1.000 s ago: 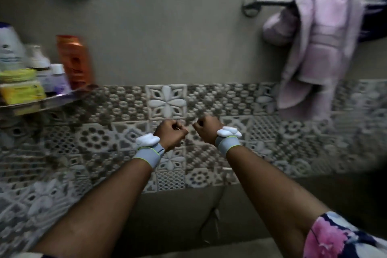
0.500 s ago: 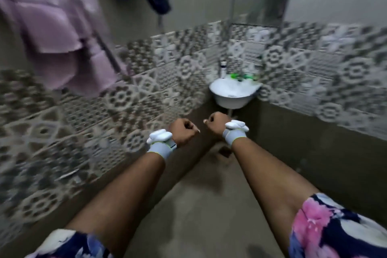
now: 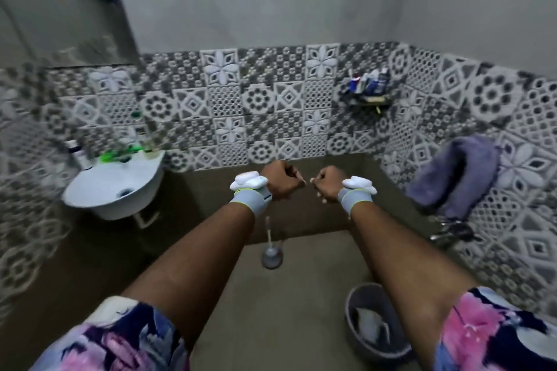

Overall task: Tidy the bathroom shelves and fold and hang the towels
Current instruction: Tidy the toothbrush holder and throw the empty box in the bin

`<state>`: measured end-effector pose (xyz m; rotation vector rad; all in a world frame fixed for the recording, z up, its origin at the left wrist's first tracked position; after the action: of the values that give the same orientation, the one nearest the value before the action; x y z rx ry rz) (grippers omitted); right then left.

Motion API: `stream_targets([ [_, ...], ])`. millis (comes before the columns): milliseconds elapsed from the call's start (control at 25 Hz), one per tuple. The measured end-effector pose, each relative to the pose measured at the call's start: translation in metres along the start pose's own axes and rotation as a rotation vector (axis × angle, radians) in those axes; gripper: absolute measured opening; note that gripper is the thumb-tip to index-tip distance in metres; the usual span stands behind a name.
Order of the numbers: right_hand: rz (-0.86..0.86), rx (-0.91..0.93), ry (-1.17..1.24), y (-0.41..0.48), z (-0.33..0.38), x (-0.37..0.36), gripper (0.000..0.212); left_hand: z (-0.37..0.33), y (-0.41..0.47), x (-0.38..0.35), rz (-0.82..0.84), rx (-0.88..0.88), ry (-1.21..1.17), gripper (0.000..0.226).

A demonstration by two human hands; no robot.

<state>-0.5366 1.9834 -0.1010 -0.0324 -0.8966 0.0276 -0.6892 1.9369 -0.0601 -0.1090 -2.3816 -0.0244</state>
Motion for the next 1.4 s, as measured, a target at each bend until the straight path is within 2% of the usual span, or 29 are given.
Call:
stream_targets([
  [200,-0.131,-0.103,0.032,0.084,-0.008,0.021,0.04,-0.022,0.105,0.038,-0.014,-0.166,0.036,0.014],
  [480,-0.224,-0.145,0.095,0.183,0.014,0.021,0.023,-0.021,0.241,0.063,0.062,-0.255,0.108,0.006],
  [560,-0.256,-0.183,0.122,0.211,-0.004,0.033,0.022,-0.037,0.283,0.053,0.083,-0.324,0.121,0.005],
  [720,-0.332,-0.316,0.149,0.269,-0.064,0.07,0.019,-0.062,0.358,0.013,0.128,-0.414,0.125,0.017],
  [800,-0.384,-0.34,0.151,0.313,-0.096,0.095,0.024,-0.07,0.405,-0.016,0.141,-0.435,0.141,0.018],
  [960,-0.499,-0.347,0.086,0.4,-0.144,0.147,0.037,-0.097,0.495,-0.053,0.2,-0.409,0.196,0.013],
  [1080,-0.544,-0.354,0.068,0.46,-0.172,0.188,0.037,-0.124,0.555,-0.069,0.189,-0.389,0.229,0.004],
  [1200,-0.651,-0.339,0.041,0.507,-0.19,0.222,0.025,-0.13,0.596,-0.094,0.208,-0.36,0.24,0.008],
  [1280,-0.623,-0.34,0.03,0.547,-0.204,0.233,0.01,-0.127,0.623,-0.116,0.295,-0.303,0.249,0.013],
  [1320,-0.573,-0.327,0.024,0.558,-0.207,0.232,0.012,-0.123,0.628,-0.12,0.362,-0.263,0.255,0.014],
  [1400,-0.517,-0.296,-0.018,0.589,-0.218,0.236,0.036,-0.123,0.649,-0.127,0.507,-0.138,0.284,0.018],
])
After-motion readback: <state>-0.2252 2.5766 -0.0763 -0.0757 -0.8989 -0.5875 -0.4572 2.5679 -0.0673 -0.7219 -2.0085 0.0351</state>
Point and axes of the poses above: each hand's wrist, its own y-axis towards the middle knuckle, its own x-axis out of the back of the hand, z = x × y, the point moved 4 cm from there along y, towards the middle knuckle, and after that the axes turned 2 degrees about -z, right-handed, at the moved point
